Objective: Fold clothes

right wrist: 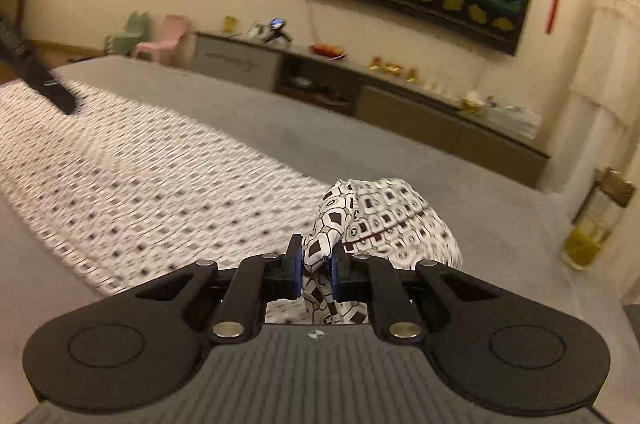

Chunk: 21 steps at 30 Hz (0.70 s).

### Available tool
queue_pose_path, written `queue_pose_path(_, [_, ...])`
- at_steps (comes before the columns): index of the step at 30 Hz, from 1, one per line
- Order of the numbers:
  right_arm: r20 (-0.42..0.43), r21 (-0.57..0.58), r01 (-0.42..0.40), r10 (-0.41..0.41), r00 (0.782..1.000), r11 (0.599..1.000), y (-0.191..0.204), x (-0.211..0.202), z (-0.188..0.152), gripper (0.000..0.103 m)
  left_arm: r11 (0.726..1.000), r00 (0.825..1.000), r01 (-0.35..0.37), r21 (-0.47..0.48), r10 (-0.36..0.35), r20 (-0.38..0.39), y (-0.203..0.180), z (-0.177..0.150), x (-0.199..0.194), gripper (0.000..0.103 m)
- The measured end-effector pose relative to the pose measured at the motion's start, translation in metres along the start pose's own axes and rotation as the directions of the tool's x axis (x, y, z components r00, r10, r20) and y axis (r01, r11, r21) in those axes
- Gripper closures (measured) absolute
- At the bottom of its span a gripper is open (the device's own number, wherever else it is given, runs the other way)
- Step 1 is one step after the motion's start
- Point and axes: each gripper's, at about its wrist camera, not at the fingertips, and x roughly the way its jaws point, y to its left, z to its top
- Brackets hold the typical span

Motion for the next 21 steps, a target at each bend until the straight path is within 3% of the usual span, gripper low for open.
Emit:
queue_pose_path(6, [-0.003, 0.021, -0.012, 0.012, 1.000, 1.000, -0.004, -0.007, 0.001, 0.090, 0.983, 0.983, 0.170, -0.065, -0.174, -0.058, -0.087, 0.045, 0.103, 0.039])
queue_pose_path(11, [0.008, 0.048, -0.031, 0.031, 1.000, 0.998, -0.008, -0.008, -0.002, 0.090, 0.982, 0.970, 0.190, -0.019, -0.191, -0.149, -0.136, 0.063, 0.170, 0.033])
queue_pose_path(12, [0.011, 0.049, -0.037, 0.037, 0.999, 0.998, -0.008, -0.008, -0.003, 0.090, 0.983, 0.968, 0.185, -0.006, -0.183, -0.172, -0.142, 0.063, 0.182, 0.036])
queue_pose_path(13, [0.014, 0.049, -0.044, 0.043, 0.999, 0.998, -0.007, -0.008, -0.003, 0.090, 0.984, 0.967, 0.179, 0.008, -0.174, -0.185, -0.146, 0.063, 0.190, 0.059])
queue_pose_path(14, [0.013, 0.047, -0.047, 0.047, 0.999, 0.998, -0.007, -0.007, -0.004, 0.090, 0.987, 0.972, 0.157, 0.026, -0.150, -0.181, -0.149, 0.064, 0.194, 0.096])
queue_pose_path(16, [0.016, 0.037, -0.036, 0.035, 0.999, 0.999, -0.007, -0.007, -0.004, 0.090, 0.992, 0.991, 0.104, 0.069, -0.098, -0.086, -0.152, 0.066, 0.179, 0.100])
queue_pose_path(18, [0.050, 0.029, -0.024, 0.023, 0.998, 0.999, -0.007, -0.010, -0.002, 0.090, 0.990, 0.989, 0.112, 0.086, -0.119, 0.082, -0.148, 0.064, 0.139, 0.100])
queue_pose_path(19, [0.070, 0.029, -0.033, 0.031, 0.997, 0.999, -0.006, -0.012, 0.000, 0.090, 0.993, 0.985, 0.107, 0.059, -0.113, 0.126, -0.138, 0.059, 0.123, 0.100])
queue_pose_path(20, [0.061, 0.035, -0.046, 0.044, 0.997, 0.998, -0.004, -0.010, 0.001, 0.090, 0.995, 0.983, 0.097, 0.026, -0.100, 0.151, -0.126, 0.055, 0.112, 0.100])
queue_pose_path(21, [0.051, 0.040, -0.059, 0.057, 0.997, 0.997, -0.002, -0.007, 0.002, 0.090, 0.998, 0.990, 0.064, -0.010, -0.063, 0.123, -0.114, 0.049, 0.114, 0.100])
